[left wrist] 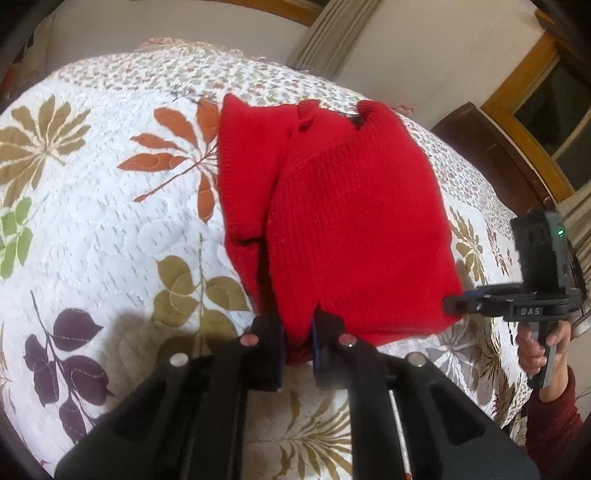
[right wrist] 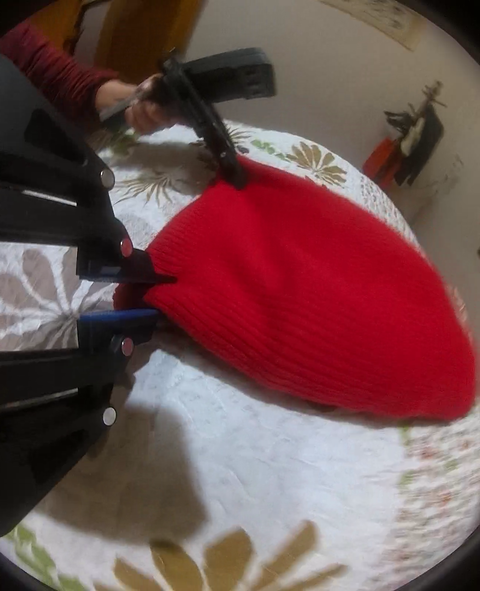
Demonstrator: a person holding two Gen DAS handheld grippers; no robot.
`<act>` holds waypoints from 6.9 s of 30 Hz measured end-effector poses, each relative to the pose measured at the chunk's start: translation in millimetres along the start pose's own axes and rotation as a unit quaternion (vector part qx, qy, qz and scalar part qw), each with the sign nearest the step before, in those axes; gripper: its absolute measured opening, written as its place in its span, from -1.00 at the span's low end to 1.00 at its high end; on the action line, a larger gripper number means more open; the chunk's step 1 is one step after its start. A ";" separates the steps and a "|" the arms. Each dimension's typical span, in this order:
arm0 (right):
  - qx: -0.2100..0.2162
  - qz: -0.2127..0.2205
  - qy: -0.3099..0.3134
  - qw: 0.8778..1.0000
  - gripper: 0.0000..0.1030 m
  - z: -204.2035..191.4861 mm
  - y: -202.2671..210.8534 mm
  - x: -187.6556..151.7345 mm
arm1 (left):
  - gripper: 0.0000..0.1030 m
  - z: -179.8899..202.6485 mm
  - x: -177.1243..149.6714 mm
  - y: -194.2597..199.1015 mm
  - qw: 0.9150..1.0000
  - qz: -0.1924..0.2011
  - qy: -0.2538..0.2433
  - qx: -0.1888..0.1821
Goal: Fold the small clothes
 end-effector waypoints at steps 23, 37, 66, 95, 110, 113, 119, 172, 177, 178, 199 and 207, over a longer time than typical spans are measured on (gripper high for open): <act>-0.076 0.042 -0.001 0.996 -0.22 4.0 33.4 50.2 | 0.31 -19.6 92.2 5.0 0.998 0.006 0.021 -0.056; -0.090 0.051 -0.010 0.995 -0.19 12.0 21.1 91.6 | -0.31 -11.6 128.4 -76.5 0.994 -0.059 0.027 -0.086; -0.037 0.031 -0.015 0.999 0.27 5.3 14.8 42.6 | 0.21 -34.5 28.3 -0.8 0.997 -0.020 0.035 0.059; -0.073 0.044 0.000 0.996 -0.38 6.0 26.8 14.2 | 0.27 -49.4 42.8 33.8 0.998 0.004 0.069 0.013; -0.050 0.057 -0.036 0.996 0.06 4.6 14.2 87.0 | 0.27 -55.4 77.0 -54.7 0.995 -0.039 0.083 -0.042; -0.041 0.054 -0.040 0.997 0.17 6.2 8.1 92.1 | 0.21 -47.1 80.9 -62.2 0.994 -0.041 0.081 -0.056; -0.018 0.043 -0.055 0.997 0.28 5.8 -2.4 94.8 | 0.19 -37.1 84.9 -81.3 0.992 -0.039 0.083 -0.091; -0.031 0.082 -0.095 0.992 0.29 162.0 149.0 -102.3 | -0.24 228.7 60.7 -131.3 0.997 -0.051 -0.020 -0.051; -0.058 0.075 -0.093 0.991 -0.28 164.5 146.5 -124.4 | -0.14 215.0 56.5 -151.8 0.997 -0.069 -0.008 0.020; -0.060 0.074 -0.097 0.991 -0.33 164.1 145.2 -126.4 | -0.05 208.2 53.6 -157.4 0.997 -0.074 0.001 0.027; -0.200 0.187 -0.076 0.959 0.93 136.2 170.8 -178.1 | 0.52 237.6 -26.7 -65.6 0.986 -0.067 -0.012 0.151; -0.196 0.198 -0.078 0.957 0.93 106.3 173.0 -213.3 | 0.71 265.5 -66.1 -21.9 0.974 -0.055 -0.049 0.213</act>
Point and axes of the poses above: each gripper's, at about its wrist camera, not at the fingertips, and y roughly against the way its jaws point, z to its right, x to its top, the point moved 6 cm from there along -y, roughly the way its jaws point, and after that the axes turned 15 degrees about -y, right-handed, at the moved point
